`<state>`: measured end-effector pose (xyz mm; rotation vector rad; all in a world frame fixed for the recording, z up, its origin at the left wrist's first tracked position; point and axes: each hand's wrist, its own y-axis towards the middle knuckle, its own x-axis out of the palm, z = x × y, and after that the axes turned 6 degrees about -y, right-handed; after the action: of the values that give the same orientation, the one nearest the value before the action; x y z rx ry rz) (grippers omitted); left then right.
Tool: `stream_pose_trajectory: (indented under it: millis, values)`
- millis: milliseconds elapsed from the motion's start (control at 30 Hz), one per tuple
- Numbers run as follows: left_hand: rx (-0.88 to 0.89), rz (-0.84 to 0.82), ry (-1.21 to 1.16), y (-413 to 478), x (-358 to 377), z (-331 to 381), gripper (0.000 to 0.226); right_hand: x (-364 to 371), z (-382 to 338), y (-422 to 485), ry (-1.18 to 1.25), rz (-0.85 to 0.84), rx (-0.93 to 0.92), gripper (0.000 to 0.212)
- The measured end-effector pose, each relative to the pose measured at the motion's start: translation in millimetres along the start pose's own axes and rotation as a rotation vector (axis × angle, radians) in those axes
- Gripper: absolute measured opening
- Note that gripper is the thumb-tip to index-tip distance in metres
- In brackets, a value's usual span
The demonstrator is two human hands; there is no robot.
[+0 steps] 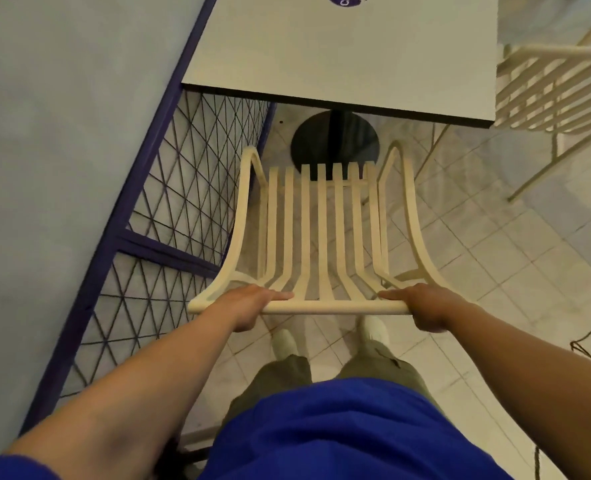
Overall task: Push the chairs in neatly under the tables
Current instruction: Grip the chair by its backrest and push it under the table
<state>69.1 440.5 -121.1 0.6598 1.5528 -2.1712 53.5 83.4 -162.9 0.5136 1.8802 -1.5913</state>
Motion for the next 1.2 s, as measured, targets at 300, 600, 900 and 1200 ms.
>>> stream_pose_trajectory:
  millis: [300,600,900,1200]
  values:
    - [0.060,-0.070,0.101,4,-30,-58,0.099,2,-60,10,0.073,0.003,0.061,0.082]
    - [0.094,-0.079,0.121,4,-31,-81,0.101,2,-84,8,0.073,0.016,0.101,0.080]
    - [0.112,-0.091,0.120,7,-28,-84,0.096,1,-90,6,0.128,-0.003,0.114,0.079]
    - [0.059,-0.057,0.099,8,-25,-83,0.094,-7,-92,8,0.160,-0.004,-0.008,0.056]
